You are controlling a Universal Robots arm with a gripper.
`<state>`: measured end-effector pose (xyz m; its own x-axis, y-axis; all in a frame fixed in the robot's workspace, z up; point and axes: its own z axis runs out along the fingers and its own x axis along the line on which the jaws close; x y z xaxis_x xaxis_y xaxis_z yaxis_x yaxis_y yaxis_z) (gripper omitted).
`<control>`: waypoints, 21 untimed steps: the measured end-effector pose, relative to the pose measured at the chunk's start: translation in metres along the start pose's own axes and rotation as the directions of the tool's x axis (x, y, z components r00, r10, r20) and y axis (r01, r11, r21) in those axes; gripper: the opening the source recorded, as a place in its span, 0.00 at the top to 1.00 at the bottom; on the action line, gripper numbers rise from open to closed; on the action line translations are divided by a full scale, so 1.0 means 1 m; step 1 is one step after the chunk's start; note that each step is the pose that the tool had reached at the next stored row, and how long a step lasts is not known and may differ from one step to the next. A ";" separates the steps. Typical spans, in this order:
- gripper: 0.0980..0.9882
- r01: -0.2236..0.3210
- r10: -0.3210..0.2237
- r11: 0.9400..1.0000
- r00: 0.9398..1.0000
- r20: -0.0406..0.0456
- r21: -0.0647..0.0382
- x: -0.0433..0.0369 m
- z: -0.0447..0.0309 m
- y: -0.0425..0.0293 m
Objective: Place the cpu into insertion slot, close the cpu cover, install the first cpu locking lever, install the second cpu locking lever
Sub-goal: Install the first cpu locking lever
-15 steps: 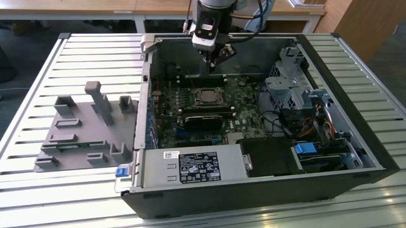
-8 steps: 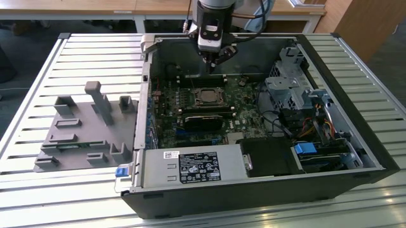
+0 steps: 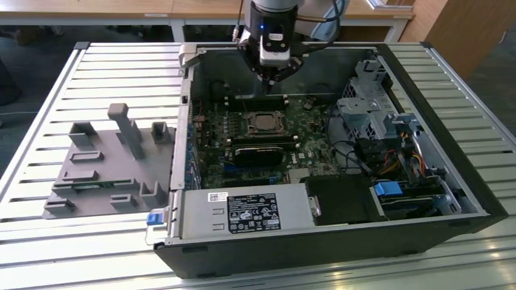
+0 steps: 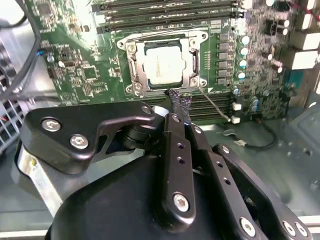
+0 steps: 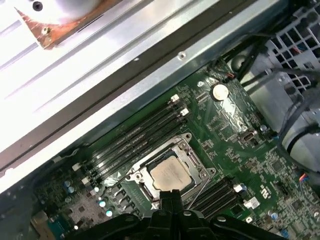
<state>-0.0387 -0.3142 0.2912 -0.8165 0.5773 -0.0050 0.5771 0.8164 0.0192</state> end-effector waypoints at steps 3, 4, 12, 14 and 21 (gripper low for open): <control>0.99 0.054 -0.054 0.999 0.999 -0.001 0.000 0.0000 0.0003 0.0000; 0.99 0.072 -0.072 0.997 0.997 -0.001 0.000 0.0000 0.0003 0.0000; 0.99 0.206 -0.206 0.978 0.978 -0.004 -0.001 -0.0001 0.0007 0.0000; 0.99 0.236 -0.236 0.972 0.972 -0.004 -0.002 -0.0002 0.0008 0.0001; 0.99 0.346 -0.346 0.938 0.938 -0.006 -0.003 -0.0002 0.0013 0.0001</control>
<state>-0.0385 -0.3142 0.2899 -0.9659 0.2589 -0.0050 0.2588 0.9658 0.0192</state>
